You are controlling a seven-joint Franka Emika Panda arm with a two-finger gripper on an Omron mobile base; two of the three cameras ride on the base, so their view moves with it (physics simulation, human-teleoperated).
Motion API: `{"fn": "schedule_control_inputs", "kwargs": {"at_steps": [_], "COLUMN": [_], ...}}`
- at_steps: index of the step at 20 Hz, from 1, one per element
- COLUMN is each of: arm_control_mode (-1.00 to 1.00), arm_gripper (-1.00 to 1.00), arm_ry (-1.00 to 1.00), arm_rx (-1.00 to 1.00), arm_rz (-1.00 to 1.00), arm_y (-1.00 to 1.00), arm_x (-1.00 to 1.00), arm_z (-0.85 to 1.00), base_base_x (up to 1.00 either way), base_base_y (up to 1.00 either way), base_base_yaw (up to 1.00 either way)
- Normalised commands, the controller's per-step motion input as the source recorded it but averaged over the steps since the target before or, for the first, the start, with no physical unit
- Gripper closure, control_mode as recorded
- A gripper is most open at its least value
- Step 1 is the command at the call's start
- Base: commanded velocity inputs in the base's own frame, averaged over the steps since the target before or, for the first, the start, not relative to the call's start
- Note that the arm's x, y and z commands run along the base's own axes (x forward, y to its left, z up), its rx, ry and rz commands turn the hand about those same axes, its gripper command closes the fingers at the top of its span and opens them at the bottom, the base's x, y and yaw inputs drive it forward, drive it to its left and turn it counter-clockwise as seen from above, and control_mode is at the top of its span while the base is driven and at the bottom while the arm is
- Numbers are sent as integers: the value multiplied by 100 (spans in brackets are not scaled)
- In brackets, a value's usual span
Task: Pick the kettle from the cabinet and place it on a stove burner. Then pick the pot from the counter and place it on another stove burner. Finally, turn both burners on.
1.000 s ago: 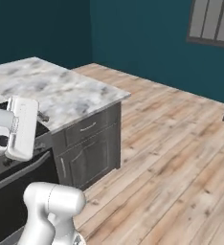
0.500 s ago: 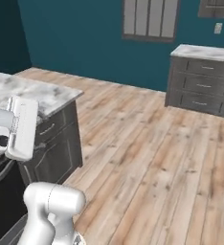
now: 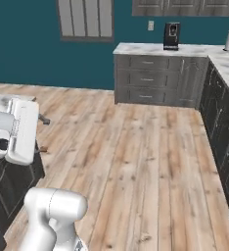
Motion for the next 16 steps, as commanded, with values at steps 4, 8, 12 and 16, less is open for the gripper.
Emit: {"fn": "schedule_control_inputs", "kwargs": {"at_steps": [4,8,12,16], "arm_control_mode": [100,100,100,100], "arm_gripper": [-100,-100,-100,-100], "arm_ry": [0,0,0,0], "arm_rx": [0,0,0,0], "arm_rz": [0,0,0,0], "arm_y": [0,0,0,0], "arm_x": [0,0,0,0], "arm_z": [0,0,0,0], "base_base_x": [0,0,0,0], "base_base_y": [0,0,0,0], "base_base_yaw": [-50,-50,-50,-50]}}
